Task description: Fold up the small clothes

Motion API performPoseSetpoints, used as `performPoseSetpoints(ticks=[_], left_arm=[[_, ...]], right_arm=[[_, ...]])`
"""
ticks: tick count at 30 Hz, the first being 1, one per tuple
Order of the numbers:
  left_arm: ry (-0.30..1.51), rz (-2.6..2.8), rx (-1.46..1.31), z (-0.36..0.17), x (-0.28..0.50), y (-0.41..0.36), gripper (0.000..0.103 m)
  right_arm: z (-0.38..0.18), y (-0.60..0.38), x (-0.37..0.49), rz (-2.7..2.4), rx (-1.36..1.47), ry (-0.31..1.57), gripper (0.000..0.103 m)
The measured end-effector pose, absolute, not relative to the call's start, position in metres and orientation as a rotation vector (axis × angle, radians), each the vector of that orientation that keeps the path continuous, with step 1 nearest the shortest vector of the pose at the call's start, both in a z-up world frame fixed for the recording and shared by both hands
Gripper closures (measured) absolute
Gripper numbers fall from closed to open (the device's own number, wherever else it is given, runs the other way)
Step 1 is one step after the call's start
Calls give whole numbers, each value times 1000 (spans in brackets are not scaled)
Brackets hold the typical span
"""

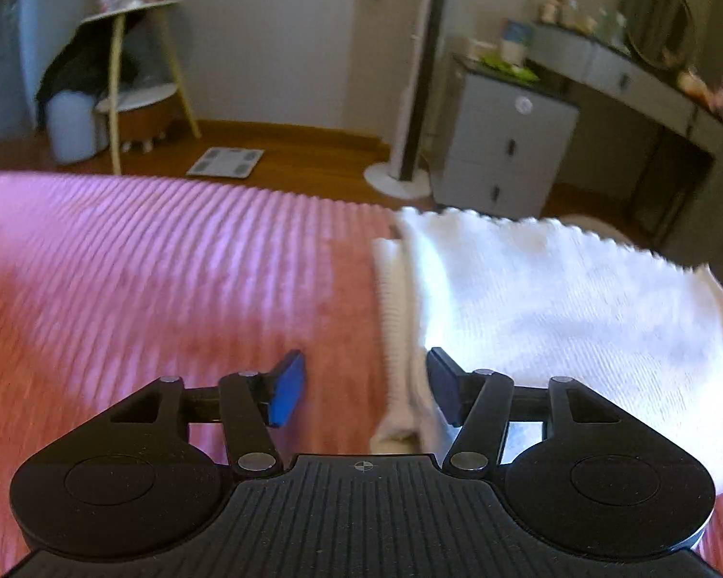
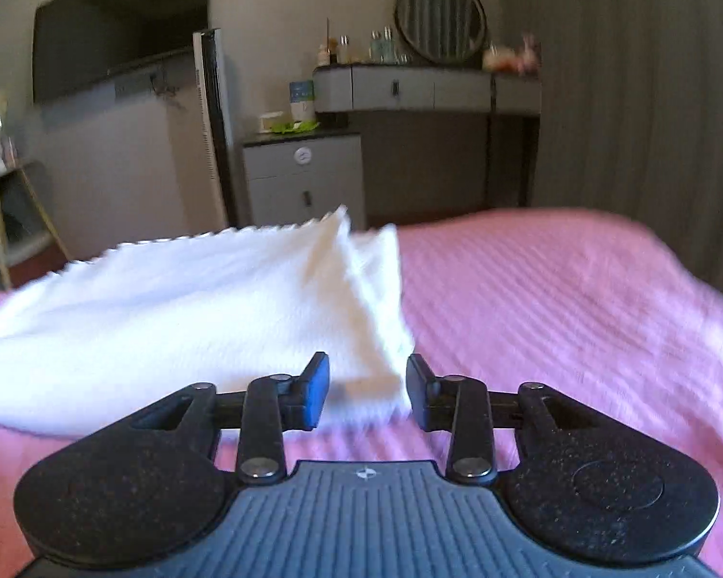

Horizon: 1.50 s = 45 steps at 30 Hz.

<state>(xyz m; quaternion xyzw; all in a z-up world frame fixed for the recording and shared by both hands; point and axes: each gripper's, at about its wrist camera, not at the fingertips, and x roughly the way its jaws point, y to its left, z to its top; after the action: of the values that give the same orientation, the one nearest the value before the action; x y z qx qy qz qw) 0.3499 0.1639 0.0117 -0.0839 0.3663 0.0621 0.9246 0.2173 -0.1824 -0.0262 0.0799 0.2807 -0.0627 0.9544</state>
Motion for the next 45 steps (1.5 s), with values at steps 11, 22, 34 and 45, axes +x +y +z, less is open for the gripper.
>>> performPoseSetpoints(ticks=[11, 22, 34, 45], left_arm=[[744, -48, -556, 1, 330, 196, 16], [727, -146, -791, -4, 346, 215, 8], [900, -155, -606, -23, 387, 189, 34], [910, -163, -677, -35, 381, 201, 49]], right_arm=[[-33, -148, 222, 77, 258, 530, 67], [-47, -144, 224, 158, 265, 543, 65], [-41, -133, 214, 173, 199, 481, 58], [-42, -135, 218, 183, 215, 492, 73]])
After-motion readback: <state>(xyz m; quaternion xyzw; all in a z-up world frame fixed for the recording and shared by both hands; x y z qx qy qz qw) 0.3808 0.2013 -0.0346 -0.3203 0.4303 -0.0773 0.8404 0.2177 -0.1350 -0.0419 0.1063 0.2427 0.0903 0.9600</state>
